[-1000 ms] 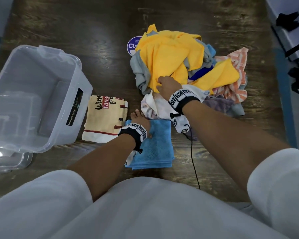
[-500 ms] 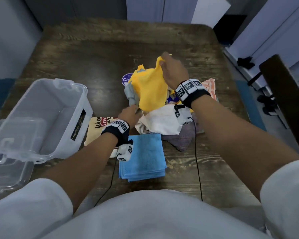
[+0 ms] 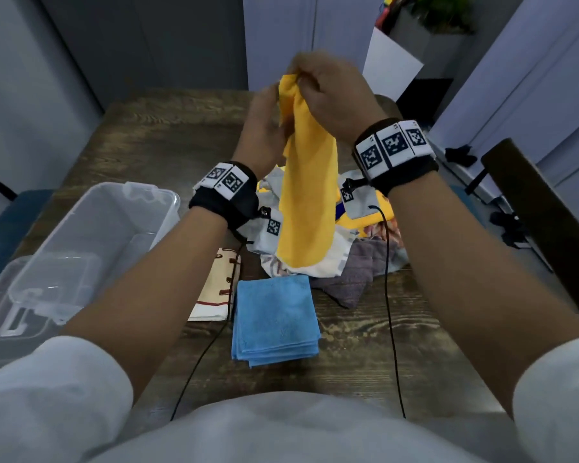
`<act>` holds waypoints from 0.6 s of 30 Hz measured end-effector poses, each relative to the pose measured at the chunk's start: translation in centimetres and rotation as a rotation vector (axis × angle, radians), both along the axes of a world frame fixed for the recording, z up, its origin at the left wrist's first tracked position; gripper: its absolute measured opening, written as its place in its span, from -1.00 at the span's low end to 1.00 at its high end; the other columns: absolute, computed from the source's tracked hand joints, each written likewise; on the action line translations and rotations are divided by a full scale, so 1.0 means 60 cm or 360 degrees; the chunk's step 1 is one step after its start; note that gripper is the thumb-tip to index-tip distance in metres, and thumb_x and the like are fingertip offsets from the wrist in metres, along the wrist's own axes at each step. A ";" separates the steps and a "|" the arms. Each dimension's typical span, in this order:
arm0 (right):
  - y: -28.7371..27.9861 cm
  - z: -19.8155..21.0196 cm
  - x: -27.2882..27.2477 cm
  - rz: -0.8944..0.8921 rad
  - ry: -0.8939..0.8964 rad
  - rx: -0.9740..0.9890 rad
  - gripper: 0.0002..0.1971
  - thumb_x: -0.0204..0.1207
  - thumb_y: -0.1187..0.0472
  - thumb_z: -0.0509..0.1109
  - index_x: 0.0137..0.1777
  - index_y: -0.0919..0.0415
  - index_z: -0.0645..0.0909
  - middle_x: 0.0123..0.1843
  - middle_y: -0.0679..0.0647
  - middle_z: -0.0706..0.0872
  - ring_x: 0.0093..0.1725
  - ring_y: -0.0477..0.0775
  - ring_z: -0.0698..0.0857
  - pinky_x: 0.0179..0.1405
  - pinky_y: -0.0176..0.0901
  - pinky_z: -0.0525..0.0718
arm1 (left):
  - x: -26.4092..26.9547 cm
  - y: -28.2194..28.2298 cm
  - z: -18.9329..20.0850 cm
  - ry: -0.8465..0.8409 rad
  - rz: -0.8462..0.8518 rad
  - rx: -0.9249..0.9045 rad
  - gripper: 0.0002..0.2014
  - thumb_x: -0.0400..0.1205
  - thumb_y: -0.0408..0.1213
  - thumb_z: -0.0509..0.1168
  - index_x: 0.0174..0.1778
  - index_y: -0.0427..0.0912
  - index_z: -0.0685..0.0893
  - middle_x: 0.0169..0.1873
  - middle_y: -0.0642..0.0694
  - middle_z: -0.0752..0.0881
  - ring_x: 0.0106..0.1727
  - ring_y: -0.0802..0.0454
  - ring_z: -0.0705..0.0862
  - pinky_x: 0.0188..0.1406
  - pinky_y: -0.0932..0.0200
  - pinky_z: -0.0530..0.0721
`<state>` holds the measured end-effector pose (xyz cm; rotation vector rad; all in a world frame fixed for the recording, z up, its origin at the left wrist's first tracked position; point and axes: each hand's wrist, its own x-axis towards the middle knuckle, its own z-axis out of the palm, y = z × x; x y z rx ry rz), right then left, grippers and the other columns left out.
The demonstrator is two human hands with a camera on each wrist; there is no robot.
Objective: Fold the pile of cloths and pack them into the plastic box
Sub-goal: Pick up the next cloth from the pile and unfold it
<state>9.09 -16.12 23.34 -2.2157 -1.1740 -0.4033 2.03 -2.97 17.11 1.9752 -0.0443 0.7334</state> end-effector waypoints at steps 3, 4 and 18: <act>-0.017 0.008 -0.010 -0.0032 0.0001 0.0128 -0.74 0.67 0.21 0.15 0.16 0.17 0.66 0.01 0.09 0.74 -0.03 0.01 0.65 -0.14 -0.29 0.48 | -0.005 0.008 -0.002 0.0149 -0.0003 -0.0003 -0.85 0.71 -0.29 0.35 0.18 -0.18 0.62 -0.09 0.12 0.64 -0.15 0.50 0.60 -0.09 0.35 0.65; -0.025 0.007 -0.013 -0.0067 0.0000 0.0126 -0.75 0.68 0.21 0.16 0.18 0.18 0.65 0.00 0.09 0.73 -0.05 0.03 0.65 -0.16 -0.24 0.47 | -0.008 0.013 -0.008 0.0185 0.0015 -0.0010 -0.86 0.70 -0.24 0.37 0.10 -0.17 0.60 -0.14 0.09 0.63 -0.22 0.44 0.57 -0.17 0.38 0.60; -0.058 -0.081 -0.021 -0.0403 0.0168 0.0036 -0.79 0.71 0.08 0.30 0.19 0.14 0.68 0.09 0.09 0.78 0.08 0.15 0.71 -0.07 -0.13 0.51 | -0.064 0.048 -0.016 0.0557 -0.0037 0.0206 -0.82 0.64 -0.07 0.46 -0.01 -0.04 0.63 -0.17 0.08 0.66 -0.21 0.20 0.63 -0.26 0.28 0.53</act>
